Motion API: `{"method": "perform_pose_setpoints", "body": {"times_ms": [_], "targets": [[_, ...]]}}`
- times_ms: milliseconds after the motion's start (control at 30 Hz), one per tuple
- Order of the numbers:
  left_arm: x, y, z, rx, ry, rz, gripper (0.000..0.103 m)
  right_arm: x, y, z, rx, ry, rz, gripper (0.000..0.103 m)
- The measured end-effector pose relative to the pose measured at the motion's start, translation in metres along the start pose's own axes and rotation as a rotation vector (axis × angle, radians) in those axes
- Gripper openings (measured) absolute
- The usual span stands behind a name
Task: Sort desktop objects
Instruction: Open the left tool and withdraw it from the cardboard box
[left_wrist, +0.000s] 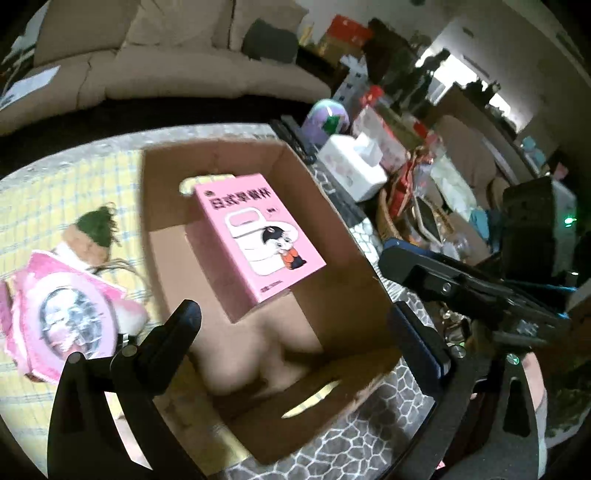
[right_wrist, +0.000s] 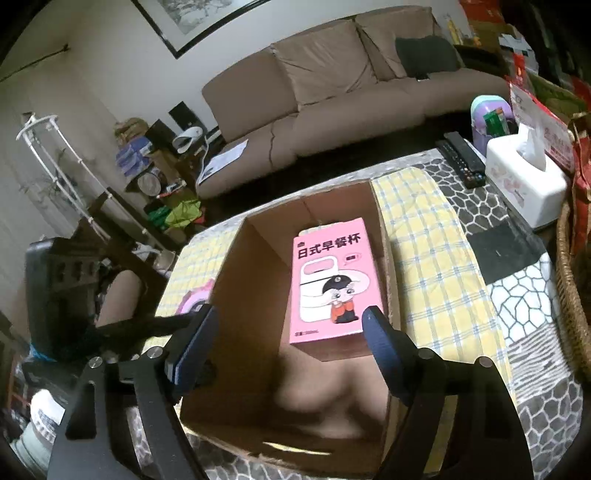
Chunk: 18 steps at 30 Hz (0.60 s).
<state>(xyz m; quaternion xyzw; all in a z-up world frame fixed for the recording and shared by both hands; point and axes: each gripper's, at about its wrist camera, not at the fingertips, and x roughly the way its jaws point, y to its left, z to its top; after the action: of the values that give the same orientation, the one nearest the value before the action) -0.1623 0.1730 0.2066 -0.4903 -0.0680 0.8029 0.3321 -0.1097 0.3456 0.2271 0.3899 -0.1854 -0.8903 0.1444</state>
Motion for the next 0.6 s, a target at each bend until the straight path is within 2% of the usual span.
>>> {"method": "perform_pose_setpoints", "body": {"times_ms": [133,267,367,533,600], "targets": [[-0.033,0.013,-0.014,0.027,-0.043,0.056,0.102,-0.008,0.013,-0.002,-0.012,-0.003,-0.003,0.082],[-0.054,0.03,-0.033,0.023,-0.053,0.08,0.102,-0.013,0.03,-0.008,-0.041,0.013,-0.016,0.082],[-0.067,0.043,-0.052,0.028,-0.057,0.105,0.102,-0.012,0.041,-0.017,-0.061,0.033,-0.04,0.082],[-0.093,0.068,-0.088,0.05,-0.073,0.169,0.103,-0.013,0.063,-0.034,-0.069,0.033,-0.026,0.083],[-0.101,0.081,-0.104,0.052,-0.076,0.2,0.103,-0.013,0.076,-0.042,-0.079,0.029,-0.015,0.091]]}}
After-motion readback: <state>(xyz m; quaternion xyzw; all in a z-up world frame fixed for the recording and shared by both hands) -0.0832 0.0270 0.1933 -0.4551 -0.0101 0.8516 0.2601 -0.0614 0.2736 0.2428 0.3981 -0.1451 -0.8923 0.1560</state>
